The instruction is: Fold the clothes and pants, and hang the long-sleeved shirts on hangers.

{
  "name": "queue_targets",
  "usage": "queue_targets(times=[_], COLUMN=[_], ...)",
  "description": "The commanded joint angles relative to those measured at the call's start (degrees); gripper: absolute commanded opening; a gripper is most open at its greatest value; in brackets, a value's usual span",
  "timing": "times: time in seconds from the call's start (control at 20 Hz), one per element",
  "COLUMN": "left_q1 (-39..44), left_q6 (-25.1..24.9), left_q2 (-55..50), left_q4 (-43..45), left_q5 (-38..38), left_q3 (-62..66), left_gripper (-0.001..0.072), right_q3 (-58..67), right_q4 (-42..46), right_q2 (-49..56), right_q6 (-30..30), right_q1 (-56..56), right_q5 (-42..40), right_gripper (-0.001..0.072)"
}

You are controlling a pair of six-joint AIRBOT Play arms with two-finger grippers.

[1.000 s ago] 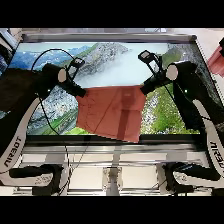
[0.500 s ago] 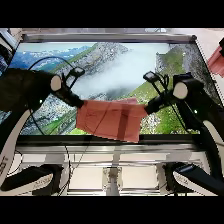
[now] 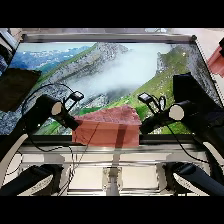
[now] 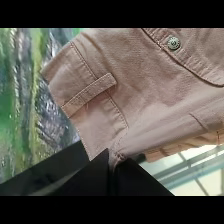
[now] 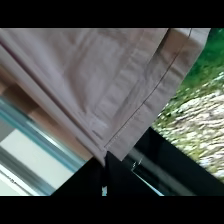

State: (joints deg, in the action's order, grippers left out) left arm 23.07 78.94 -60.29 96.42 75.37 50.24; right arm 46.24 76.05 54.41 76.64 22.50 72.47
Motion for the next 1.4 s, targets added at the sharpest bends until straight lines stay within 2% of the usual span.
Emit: queue_targets(times=[0.0,0.25,0.3,0.35,0.45,0.5,0.55,0.6,0.65,0.7,0.75,0.85,1.0,1.2,1.35], left_q1=[2.05,5.35,5.53,5.51,5.51,5.51,5.51,5.51,5.51,5.51,5.51,5.51,4.68,-0.98,-7.21], left_q6=[0.28,-0.20,-0.61,-0.61,-1.33,-1.92,-2.84,-4.31,-5.57,-6.36,-6.49,-6.54,-5.62,5.22,5.99], left_q2=[0.57,0.61,0.61,0.61,0.68,0.81,1.07,1.55,2.19,2.80,3.45,4.63,7.96,13.66,16.20], left_q4=[-2.14,-2.62,-2.60,-2.62,-2.67,-3.08,-4.26,-6.64,-8.96,-11.13,-13.05,-14.23,-13.68,-5.81,-4.68], left_q5=[1.44,6.88,8.09,8.94,10.36,10.95,11.34,11.78,12.11,12.70,14.16,18.14,17.31,8.00,6.62], left_q3=[-0.87,-0.87,-0.87,-0.87,-0.87,-0.85,-0.85,-0.85,-0.85,-0.85,-0.85,-0.85,-0.85,-0.87,-0.87], left_gripper=[0.0028,0.0031,0.0035,0.0037,0.0047,0.0157,0.0236,0.0252,0.0255,0.0318,0.0443,0.0513,0.0514,0.0515,0.0518], right_q3=[-2.01,-2.73,-2.73,-2.73,-2.71,-2.71,-2.69,-2.60,-2.58,-2.58,-2.58,-2.58,-2.60,-2.60,-2.60], right_q4=[-0.72,-2.78,-2.97,-3.06,-3.04,-2.95,-2.93,-2.93,-2.97,-2.95,-2.99,-3.26,-4.59,-10.97,-20.31], right_q2=[0.72,1.84,1.84,1.84,1.84,1.84,1.84,1.84,1.81,1.84,1.81,1.84,1.97,5.73,13.11], right_q6=[5.77,6.45,6.45,6.45,6.40,6.25,6.08,5.49,4.85,4.57,3.96,3.32,0.31,-6.82,-14.60], right_q1=[1.81,1.81,1.81,1.81,1.81,1.81,1.81,1.81,1.81,1.81,1.81,1.77,1.77,-1.88,-11.37], right_q5=[4.35,6.08,6.19,6.64,8.26,8.92,9.11,9.01,8.57,7.78,6.78,4.31,-1.95,-8.68,-9.49], right_gripper=[0.0006,0.0030,0.0116,0.0268,0.0285,0.0286,0.0324,0.0391,0.0393,0.0435,0.0499,0.0562,0.0597,0.0596,0.0596])
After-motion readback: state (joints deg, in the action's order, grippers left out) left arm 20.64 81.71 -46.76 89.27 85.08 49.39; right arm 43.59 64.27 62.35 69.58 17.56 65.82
